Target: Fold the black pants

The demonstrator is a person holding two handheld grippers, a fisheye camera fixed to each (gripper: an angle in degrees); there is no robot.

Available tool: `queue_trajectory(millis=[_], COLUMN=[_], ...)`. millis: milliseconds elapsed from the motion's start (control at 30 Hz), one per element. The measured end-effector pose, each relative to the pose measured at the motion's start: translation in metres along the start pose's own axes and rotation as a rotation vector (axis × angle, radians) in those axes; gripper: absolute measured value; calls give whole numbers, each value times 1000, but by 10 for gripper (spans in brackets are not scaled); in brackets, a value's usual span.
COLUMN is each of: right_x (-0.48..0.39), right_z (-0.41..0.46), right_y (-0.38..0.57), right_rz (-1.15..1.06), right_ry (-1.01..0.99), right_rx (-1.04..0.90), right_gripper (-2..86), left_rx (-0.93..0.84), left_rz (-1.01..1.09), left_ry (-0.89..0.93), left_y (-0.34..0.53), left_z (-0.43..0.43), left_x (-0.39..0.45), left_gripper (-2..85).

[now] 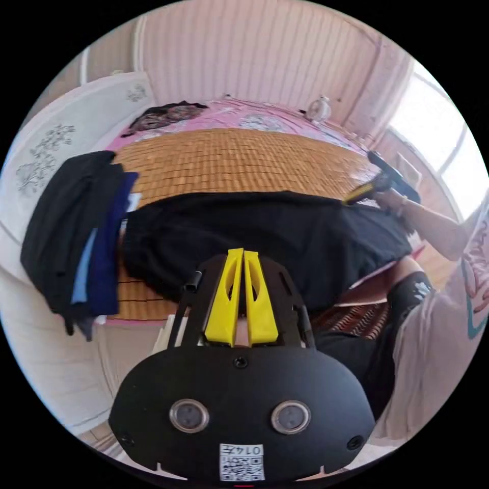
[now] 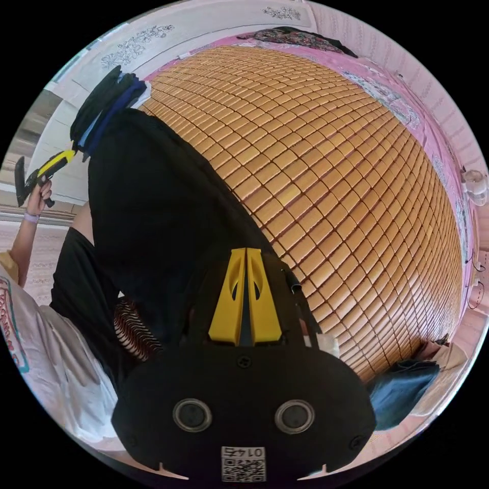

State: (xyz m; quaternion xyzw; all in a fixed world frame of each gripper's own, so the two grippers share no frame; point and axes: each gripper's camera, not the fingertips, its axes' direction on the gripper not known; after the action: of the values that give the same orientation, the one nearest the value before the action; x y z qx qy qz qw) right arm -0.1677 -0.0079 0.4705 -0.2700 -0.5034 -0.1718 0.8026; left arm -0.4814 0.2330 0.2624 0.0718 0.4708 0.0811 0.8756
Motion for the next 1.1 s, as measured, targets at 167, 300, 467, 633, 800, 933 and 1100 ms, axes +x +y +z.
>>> queue_trajectory(millis=[167, 300, 467, 633, 800, 933, 1100], right_x=[30, 23, -14, 3, 26, 66, 129], right_z=[-18, -50, -64, -90, -116, -154, -204], right_y=[-3, -1, -11, -15, 2, 65, 245], right_rz=[62, 11, -125, -164, -113, 40, 342], right_ry=[-80, -33, 71, 35, 48, -105, -215], right_rx=[-53, -52, -69, -204, -105, 59, 273], right_gripper=[-4, -4, -6, -7, -8, -9, -6], left_rx=[-20, -144, -244, -272, -283, -276, -245], left_rz=[140, 259, 316, 368, 344, 303, 213], left_ry=[252, 220, 171, 114, 120, 182, 143], left_y=[-27, -33, -22, -15, -8, -13, -12], left_z=[77, 125, 160, 171, 188, 183, 172], left_x=[101, 147, 170, 185, 189, 182, 158], left_gripper=[-10, -10, -10, -10, -10, -10, -10])
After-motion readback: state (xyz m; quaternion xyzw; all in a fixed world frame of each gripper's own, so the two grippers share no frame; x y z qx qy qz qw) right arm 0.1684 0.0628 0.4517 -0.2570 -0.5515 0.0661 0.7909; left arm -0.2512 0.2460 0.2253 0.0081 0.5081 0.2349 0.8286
